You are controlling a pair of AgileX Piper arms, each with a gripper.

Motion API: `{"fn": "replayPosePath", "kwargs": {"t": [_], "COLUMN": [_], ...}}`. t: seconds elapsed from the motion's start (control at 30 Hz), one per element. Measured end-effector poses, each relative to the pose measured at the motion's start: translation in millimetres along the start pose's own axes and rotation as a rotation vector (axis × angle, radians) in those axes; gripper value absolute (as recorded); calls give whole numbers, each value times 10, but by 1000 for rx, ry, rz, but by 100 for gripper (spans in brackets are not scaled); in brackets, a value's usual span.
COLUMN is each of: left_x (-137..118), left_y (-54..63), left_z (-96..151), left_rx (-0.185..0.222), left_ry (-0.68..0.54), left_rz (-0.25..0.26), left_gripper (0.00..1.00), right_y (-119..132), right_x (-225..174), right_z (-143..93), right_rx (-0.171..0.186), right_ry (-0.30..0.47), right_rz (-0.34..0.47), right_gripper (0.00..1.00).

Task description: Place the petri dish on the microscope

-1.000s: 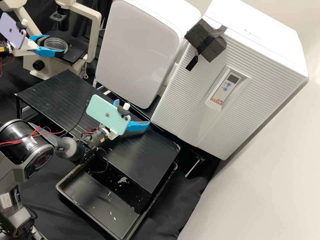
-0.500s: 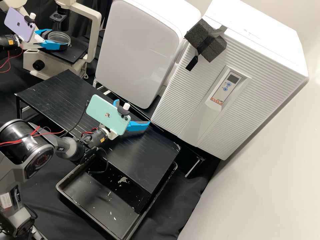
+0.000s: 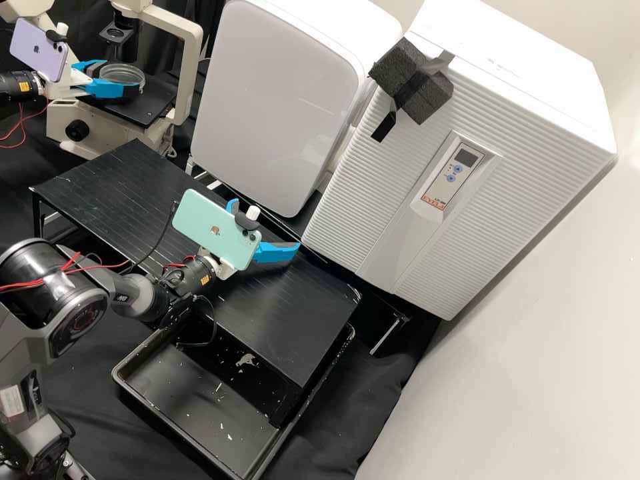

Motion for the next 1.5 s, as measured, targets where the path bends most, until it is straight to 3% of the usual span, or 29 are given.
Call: {"fn": "replayPosePath", "kwargs": {"t": [0.33, 0.5, 0.53, 1.1, 1.5], "left_x": [5, 5, 5, 5, -114], "left_y": [-32, -33, -33, -44, -124], "left_z": [61, 64, 64, 58, 128], "left_rx": [100, 102, 102, 117, 128], "left_ry": [7, 7, 7, 12, 2], "left_rz": [-3, -3, -3, -15, -20], "left_gripper": [0, 0, 100, 100, 100], "right_y": [0, 0, 0, 0, 0], "right_x": [0, 0, 0, 0, 0], "right_z": [0, 0, 0, 0, 0], "right_rx": [0, 0, 0, 0, 0], "right_ry": [0, 0, 0, 0, 0], "right_rz": [0, 0, 0, 0, 0], "right_gripper": [100, 100, 100, 100, 100]}}
